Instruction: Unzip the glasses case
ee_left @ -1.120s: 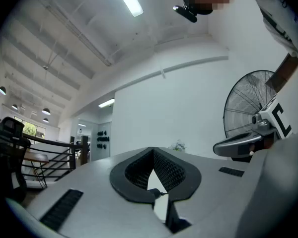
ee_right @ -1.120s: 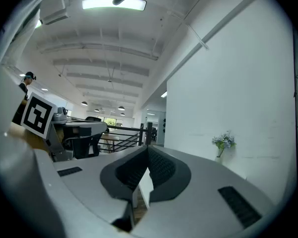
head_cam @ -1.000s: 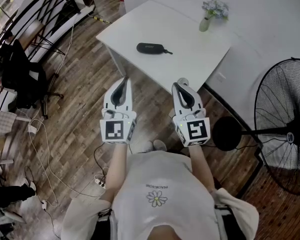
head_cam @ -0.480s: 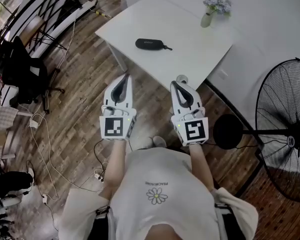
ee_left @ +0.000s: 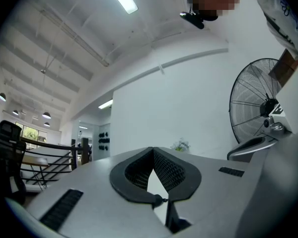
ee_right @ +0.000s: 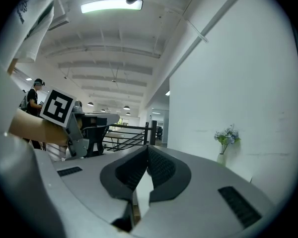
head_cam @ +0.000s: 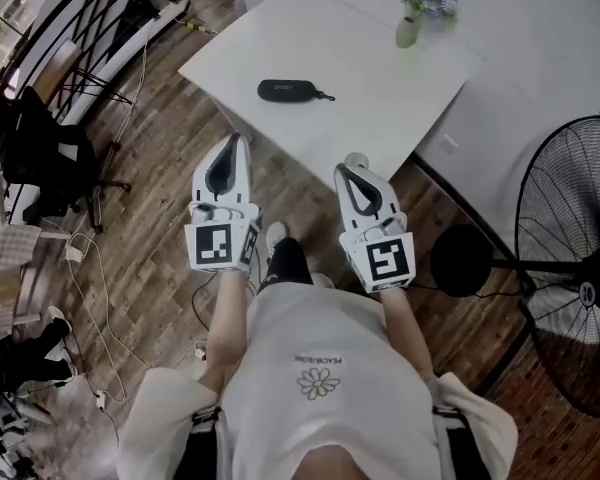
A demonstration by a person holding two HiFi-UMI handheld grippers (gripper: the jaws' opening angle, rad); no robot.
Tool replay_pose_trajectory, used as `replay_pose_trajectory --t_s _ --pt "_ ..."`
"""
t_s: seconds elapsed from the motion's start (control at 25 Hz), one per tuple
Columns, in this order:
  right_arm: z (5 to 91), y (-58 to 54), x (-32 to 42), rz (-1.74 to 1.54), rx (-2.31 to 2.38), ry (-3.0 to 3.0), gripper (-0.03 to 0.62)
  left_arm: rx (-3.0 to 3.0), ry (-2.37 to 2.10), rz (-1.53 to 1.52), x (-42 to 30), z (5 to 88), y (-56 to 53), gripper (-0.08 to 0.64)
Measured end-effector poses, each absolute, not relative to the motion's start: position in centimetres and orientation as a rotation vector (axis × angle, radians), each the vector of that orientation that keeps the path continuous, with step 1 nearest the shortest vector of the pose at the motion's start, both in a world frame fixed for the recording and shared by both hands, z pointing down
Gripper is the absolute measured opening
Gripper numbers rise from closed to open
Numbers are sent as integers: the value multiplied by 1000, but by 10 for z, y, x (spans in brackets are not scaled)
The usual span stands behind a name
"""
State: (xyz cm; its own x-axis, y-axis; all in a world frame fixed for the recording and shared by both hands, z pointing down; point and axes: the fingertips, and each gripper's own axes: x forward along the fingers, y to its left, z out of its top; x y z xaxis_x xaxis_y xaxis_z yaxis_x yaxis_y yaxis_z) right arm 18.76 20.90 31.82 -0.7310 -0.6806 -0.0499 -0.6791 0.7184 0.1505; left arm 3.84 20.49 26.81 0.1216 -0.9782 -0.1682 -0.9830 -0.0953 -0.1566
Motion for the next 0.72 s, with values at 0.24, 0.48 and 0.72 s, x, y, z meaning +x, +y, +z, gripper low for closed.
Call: replay_pose_trajectory --t_s 0.24,0.48,0.72 --pt "320 164 165 -140 1146 -2994 8 -2240 1827 55 33 279 154 15" --pt "308 94 111 -198 1240 -2917 8 -2300 1776 143 -24 275 91 15" --pt "305 0 69 -151 1377 -2816 8 -2373 1692 184 -84 277 1 15"
